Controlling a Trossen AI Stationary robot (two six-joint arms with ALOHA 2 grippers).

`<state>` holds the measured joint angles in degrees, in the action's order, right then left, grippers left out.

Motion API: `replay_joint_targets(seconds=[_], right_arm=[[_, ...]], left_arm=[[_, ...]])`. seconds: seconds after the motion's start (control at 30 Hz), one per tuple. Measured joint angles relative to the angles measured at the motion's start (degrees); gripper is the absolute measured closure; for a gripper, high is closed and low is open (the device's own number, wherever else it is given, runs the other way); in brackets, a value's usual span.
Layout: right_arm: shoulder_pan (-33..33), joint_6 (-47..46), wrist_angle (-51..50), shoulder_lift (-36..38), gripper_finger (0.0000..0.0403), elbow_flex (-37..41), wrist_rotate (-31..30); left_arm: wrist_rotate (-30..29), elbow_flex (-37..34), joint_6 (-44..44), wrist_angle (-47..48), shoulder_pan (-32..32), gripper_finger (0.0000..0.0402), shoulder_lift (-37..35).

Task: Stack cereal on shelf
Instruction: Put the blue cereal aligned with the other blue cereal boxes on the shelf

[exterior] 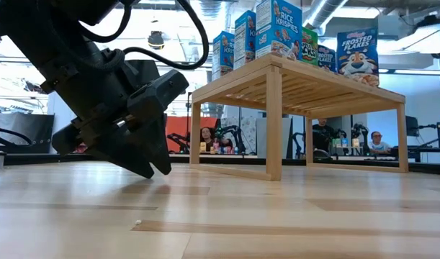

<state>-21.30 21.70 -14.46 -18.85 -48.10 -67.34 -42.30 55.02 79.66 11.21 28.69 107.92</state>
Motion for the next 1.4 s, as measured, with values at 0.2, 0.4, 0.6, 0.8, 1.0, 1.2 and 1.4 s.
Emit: replay_joint_targets(seconds=[0.2,0.4,0.6,0.8,1.0,1.2,1.4], right_arm=[[-6.4,-26.2,-28.7,-8.7,0.0387,-12.1,12.5],[-12.1,-54.8,-46.2,-13.0,0.0393,-12.3,24.1],[-16.6,-67.8,-53.5,-17.8,0.039,-8.6,21.5],[-16.4,-77.4,-64.1,-21.1,0.0397,-6.1,17.8],[-13.8,-78.8,-66.5,-21.3,0.0392,-4.9,17.2],[-12.1,-76.8,-65.6,-21.2,0.0397,-4.9,16.0],[-7.6,-72.3,-64.1,-21.9,0.0396,-4.9,15.8]], left_arm=[[0.1,0.0,0.0,0.1,0.0,0.0271,0.0],[-0.1,0.0,-1.1,0.1,0.0,0.0271,0.0],[-0.6,0.0,-1.2,0.6,0.0,0.0271,0.0],[-0.5,0.0,-1.2,1.1,0.0,0.0271,0.0],[-0.5,0.0,-1.2,1.3,0.0,0.0271,0.0],[-1.5,0.0,-1.4,1.5,0.0,0.0271,0.0],[-2.4,0.0,-1.5,1.5,0.0,0.0271,0.0]])
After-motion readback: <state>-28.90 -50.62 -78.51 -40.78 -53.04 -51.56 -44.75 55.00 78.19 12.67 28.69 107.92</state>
